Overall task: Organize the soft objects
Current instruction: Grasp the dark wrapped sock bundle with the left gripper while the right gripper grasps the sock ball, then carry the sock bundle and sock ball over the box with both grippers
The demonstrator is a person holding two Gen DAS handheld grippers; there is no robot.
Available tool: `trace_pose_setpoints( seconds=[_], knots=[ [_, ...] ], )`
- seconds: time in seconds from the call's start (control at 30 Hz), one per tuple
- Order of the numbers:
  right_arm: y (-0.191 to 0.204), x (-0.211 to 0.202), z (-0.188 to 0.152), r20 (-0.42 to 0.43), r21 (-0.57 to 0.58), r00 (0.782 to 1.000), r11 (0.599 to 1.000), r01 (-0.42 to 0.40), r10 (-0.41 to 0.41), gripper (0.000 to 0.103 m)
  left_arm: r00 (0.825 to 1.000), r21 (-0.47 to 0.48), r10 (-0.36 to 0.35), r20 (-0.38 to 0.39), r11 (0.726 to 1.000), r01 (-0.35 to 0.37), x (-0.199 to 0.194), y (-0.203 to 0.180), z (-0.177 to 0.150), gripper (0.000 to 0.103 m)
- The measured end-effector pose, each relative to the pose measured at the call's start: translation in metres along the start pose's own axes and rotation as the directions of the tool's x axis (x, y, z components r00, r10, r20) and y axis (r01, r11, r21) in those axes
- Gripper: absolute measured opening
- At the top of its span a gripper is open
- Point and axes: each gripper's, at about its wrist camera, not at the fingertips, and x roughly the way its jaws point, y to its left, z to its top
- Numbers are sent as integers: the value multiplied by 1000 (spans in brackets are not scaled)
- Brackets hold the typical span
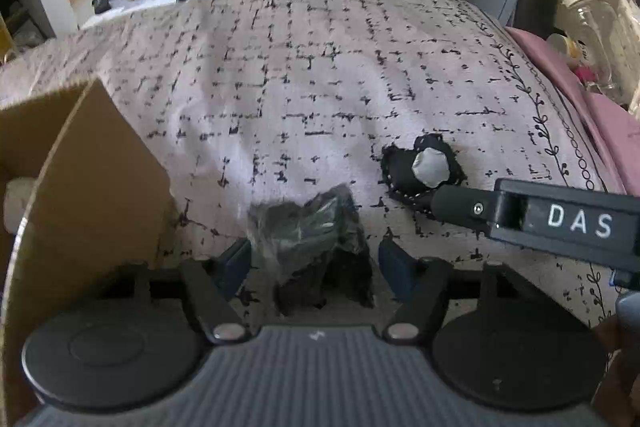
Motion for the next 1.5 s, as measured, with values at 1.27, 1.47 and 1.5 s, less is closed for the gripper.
trace_pose_setpoints(
  seconds=[1.27,1.47,1.5],
  knots=[
    [68,-130,-59,159,-47,980,991,128,-119,8,980,100,-174,101,981,164,-141,23,-35,43],
    [86,-147,-65,197,-65,973,988,137,-122,8,973,112,-171,154,982,154,-164,35,-37,43],
    [88,-150,-67,201,-66,972,988,139,-123,8,971,121,-173,165,981,154,-168,37,-38,43]
  ],
)
